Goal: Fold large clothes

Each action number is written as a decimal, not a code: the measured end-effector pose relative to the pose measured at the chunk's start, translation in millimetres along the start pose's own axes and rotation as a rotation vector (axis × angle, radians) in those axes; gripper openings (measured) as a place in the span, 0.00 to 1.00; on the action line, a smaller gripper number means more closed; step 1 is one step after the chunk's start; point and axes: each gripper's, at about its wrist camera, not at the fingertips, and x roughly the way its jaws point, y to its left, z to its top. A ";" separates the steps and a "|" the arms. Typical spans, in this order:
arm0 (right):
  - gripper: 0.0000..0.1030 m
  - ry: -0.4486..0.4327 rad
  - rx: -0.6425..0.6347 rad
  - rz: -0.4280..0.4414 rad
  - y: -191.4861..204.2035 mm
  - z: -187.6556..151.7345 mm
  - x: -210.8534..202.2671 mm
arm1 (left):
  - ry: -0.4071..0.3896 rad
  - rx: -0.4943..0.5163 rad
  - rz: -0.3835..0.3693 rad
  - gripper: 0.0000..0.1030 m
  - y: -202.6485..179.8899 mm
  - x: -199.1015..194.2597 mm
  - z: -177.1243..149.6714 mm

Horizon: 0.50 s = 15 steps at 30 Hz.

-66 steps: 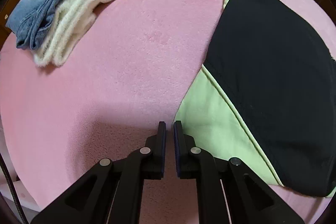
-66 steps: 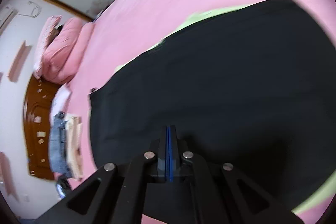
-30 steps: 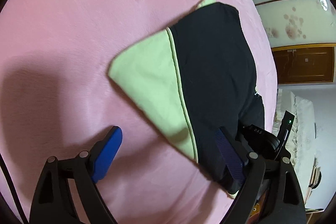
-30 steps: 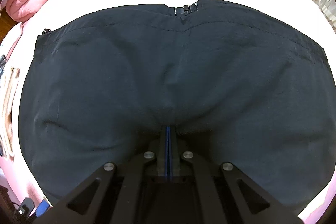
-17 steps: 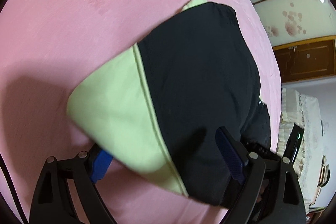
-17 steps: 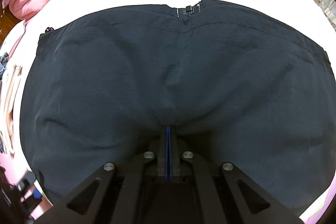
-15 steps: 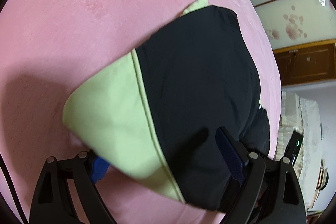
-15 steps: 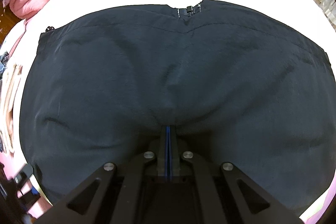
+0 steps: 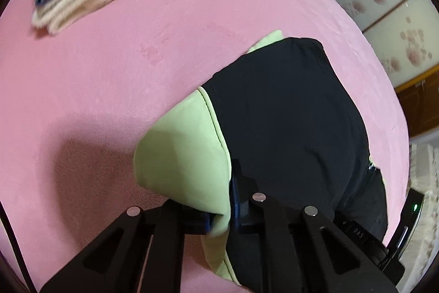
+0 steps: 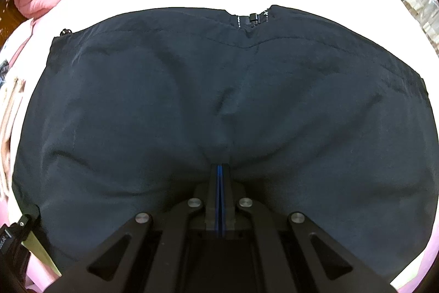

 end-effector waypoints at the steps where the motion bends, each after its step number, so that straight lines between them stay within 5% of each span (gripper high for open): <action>1: 0.00 0.002 -0.007 -0.005 0.9 -0.6 -1.0 | 0.009 0.012 -0.001 0.09 -1.4 -0.3 1.4; 7: 0.00 0.021 -0.063 -0.048 14.1 -2.0 -3.6 | 0.078 0.012 -0.036 0.08 3.5 -4.3 5.4; 15: 0.00 -0.028 -0.048 -0.069 34.2 -1.1 -1.5 | -0.041 0.144 -0.092 0.05 -21.9 -45.0 -4.3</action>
